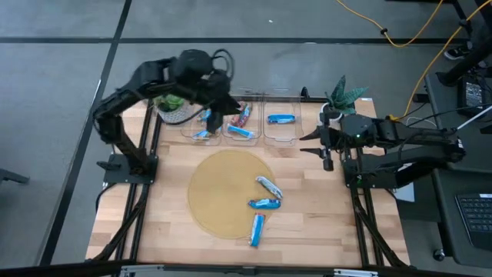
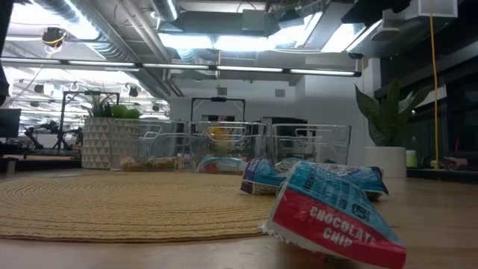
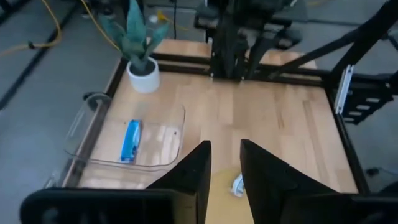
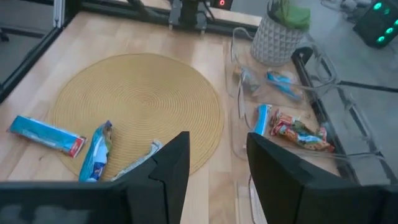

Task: Pick and place Granola Bars by type
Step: Put the yellow granola bar into the left transparent bin

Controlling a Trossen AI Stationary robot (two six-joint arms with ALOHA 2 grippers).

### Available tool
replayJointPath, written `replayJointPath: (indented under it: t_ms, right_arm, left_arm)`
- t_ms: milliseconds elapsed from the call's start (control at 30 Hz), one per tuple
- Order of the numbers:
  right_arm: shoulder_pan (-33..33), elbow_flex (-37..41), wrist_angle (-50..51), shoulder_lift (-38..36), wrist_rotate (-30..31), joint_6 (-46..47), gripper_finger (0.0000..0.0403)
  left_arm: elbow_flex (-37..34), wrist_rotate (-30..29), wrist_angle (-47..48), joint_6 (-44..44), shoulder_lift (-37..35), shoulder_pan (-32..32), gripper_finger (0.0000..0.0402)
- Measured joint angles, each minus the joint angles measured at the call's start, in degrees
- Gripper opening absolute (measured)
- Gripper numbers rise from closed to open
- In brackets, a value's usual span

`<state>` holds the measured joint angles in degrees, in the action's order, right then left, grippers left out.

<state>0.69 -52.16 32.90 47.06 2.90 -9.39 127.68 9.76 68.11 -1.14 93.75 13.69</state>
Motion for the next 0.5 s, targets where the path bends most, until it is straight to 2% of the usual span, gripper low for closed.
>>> replayJointPath:
  t_ms: [67,200,500]
  right_arm:
    - [0.0,0.0,-0.1,1.4,-0.1,0.1,0.0161]
    - [0.0,0.0,-0.6,4.8,-4.1,-0.1,0.0161]
    - [0.0,0.0,-4.1,13.8,-11.9,0.2,0.0172]
  left_arm:
    - [0.0,-2.6,0.3,1.6,-2.1,-2.2,0.0075]
    - [0.0,-9.6,0.3,4.8,-5.1,-8.0,0.0069]
    - [0.0,-27.2,3.3,10.1,-7.7,-22.9,0.0063]
